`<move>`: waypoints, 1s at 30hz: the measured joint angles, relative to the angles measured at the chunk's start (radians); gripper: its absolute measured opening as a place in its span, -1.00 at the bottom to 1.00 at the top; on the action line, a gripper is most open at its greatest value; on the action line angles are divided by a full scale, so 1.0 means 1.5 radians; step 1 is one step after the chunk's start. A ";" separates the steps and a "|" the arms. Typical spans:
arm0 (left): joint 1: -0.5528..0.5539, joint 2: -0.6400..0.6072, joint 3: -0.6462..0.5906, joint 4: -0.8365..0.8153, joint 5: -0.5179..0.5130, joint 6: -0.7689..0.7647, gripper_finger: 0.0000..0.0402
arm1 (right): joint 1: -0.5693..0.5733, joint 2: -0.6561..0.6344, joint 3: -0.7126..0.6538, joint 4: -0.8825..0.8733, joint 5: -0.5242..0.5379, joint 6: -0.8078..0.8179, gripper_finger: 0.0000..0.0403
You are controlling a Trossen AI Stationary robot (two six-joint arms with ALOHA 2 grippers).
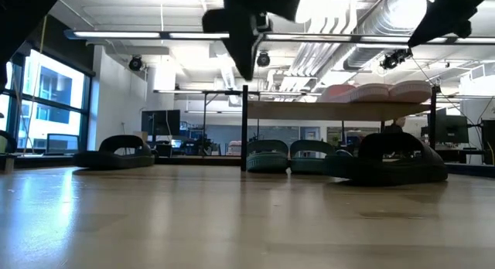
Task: Pick and place slides into the shelf
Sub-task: Put the right black slipper under the shelf
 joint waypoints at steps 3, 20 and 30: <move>0.009 -0.028 0.000 -0.010 -0.021 -0.020 -0.85 | 0.000 0.022 0.000 0.004 0.000 -0.017 -1.00; 0.115 -0.134 -0.014 -0.046 -0.016 -0.027 -0.97 | 0.193 0.123 0.028 0.066 0.142 -0.037 -1.00; 0.195 -0.300 -0.314 0.175 0.052 0.013 -0.99 | 0.273 0.235 0.043 -0.013 0.233 0.023 -1.00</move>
